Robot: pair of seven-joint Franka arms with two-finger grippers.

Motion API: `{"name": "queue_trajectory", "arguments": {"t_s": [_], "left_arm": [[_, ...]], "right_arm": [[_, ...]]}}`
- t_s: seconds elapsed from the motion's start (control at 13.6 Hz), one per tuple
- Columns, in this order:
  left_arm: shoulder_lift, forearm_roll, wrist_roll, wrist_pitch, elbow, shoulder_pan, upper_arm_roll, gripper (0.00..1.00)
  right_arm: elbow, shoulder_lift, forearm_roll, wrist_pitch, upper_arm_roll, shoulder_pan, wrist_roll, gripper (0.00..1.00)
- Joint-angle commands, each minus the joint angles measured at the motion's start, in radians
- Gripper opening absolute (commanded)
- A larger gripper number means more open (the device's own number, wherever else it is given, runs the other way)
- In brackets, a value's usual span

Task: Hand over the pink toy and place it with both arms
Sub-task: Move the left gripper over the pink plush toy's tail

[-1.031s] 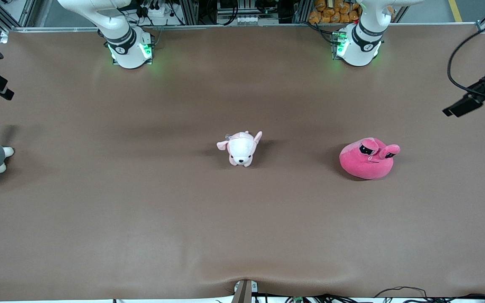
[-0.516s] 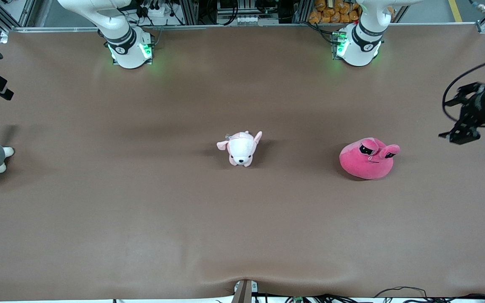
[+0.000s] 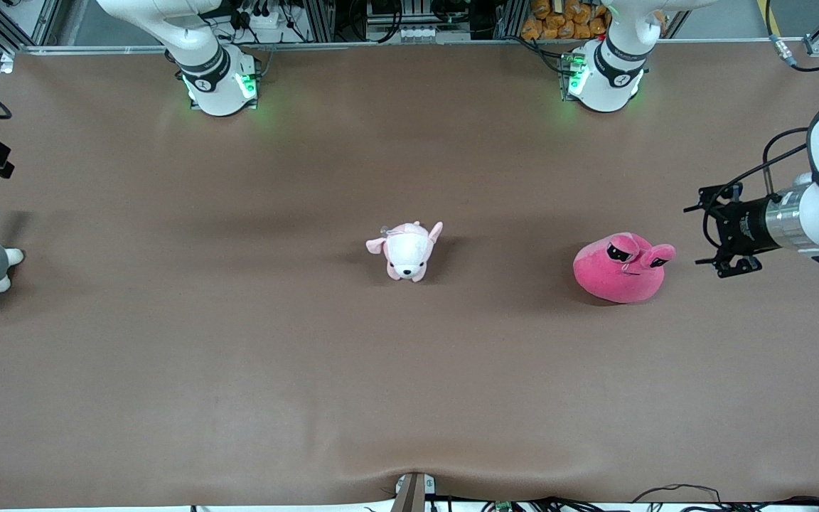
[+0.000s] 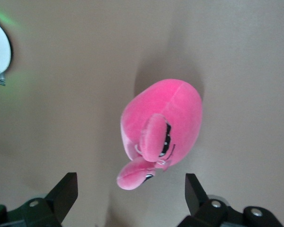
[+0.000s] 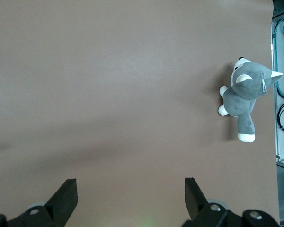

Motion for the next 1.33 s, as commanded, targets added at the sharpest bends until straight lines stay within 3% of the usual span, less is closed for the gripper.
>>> {"name": "queue_trajectory", "arguments": {"t_s": [0.0,0.15,0.52,0.81,1.03,1.1,1.25], "left_arm": [[-0.048,-0.017,0.136,0.078,-0.092,0.007,-0.025,1.00],[-0.077,-0.015,0.222,0.138,-0.163,0.013,-0.029,1.00],[-0.171,-0.014,0.223,0.392,-0.407,0.019,-0.030,1.00],[-0.171,-0.015,0.223,0.443,-0.461,0.019,-0.033,1.00],[-0.157,-0.018,0.222,0.501,-0.492,0.019,-0.033,1.00],[-0.148,-0.024,0.222,0.512,-0.490,0.019,-0.033,0.93],[-0.140,-0.031,0.222,0.529,-0.488,0.019,-0.033,0.68]], "right_arm": [[-0.015,0.007,-0.025,0.011,0.002,-0.001,-0.005,1.00],[-0.015,0.016,-0.019,0.014,0.000,-0.004,0.001,1.00],[-0.020,0.042,0.023,0.001,-0.003,-0.053,0.128,1.00],[-0.018,0.053,0.164,0.003,-0.003,-0.046,0.304,1.00],[-0.014,0.090,0.182,0.003,-0.001,-0.039,0.370,1.00],[-0.012,0.094,0.210,0.009,-0.001,-0.042,0.380,1.00],[-0.013,0.102,0.314,0.006,-0.003,-0.059,0.410,1.00]]}}
